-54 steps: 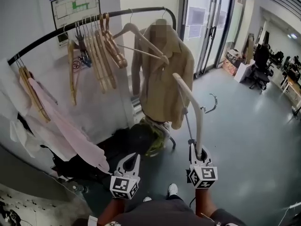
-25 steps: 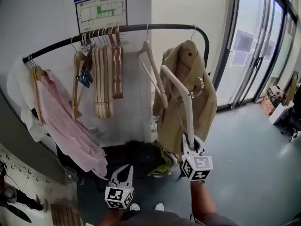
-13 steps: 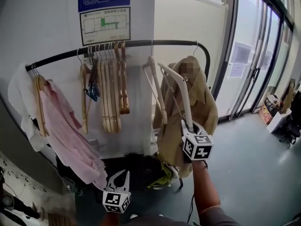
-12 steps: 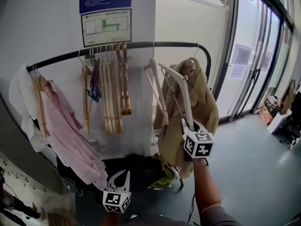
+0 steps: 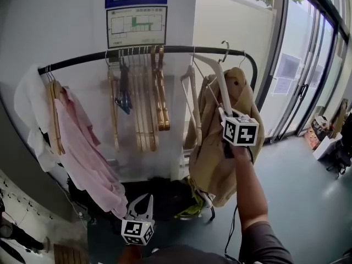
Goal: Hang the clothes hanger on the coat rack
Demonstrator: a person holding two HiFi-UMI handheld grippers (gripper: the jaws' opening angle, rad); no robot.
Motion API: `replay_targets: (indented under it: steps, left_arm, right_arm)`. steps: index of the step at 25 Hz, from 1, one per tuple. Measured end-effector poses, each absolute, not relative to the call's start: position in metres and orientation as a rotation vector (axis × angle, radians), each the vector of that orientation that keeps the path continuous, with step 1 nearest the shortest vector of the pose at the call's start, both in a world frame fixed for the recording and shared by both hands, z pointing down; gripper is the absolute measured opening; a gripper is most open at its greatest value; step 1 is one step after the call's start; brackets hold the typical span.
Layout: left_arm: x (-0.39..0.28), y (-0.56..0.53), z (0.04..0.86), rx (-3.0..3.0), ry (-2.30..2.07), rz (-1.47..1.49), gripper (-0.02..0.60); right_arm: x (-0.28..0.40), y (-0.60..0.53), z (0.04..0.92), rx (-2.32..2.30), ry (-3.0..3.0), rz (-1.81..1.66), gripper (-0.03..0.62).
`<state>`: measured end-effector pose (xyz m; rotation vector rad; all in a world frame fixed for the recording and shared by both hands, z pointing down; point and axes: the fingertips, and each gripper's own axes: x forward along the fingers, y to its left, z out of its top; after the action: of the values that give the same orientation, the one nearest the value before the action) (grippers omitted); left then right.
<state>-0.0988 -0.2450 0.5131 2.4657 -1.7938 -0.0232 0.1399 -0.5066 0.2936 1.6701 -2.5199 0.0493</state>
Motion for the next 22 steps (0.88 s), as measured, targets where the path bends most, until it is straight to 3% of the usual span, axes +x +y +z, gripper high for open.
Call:
replay_targets:
  steps: [22]
  left_arm:
    - [-0.119, -0.245, 0.523, 2.386, -1.78, -0.099, 0.009]
  right_arm:
    - [0.134, -0.533, 0.321, 1.675, -2.454, 0.074, 0.073]
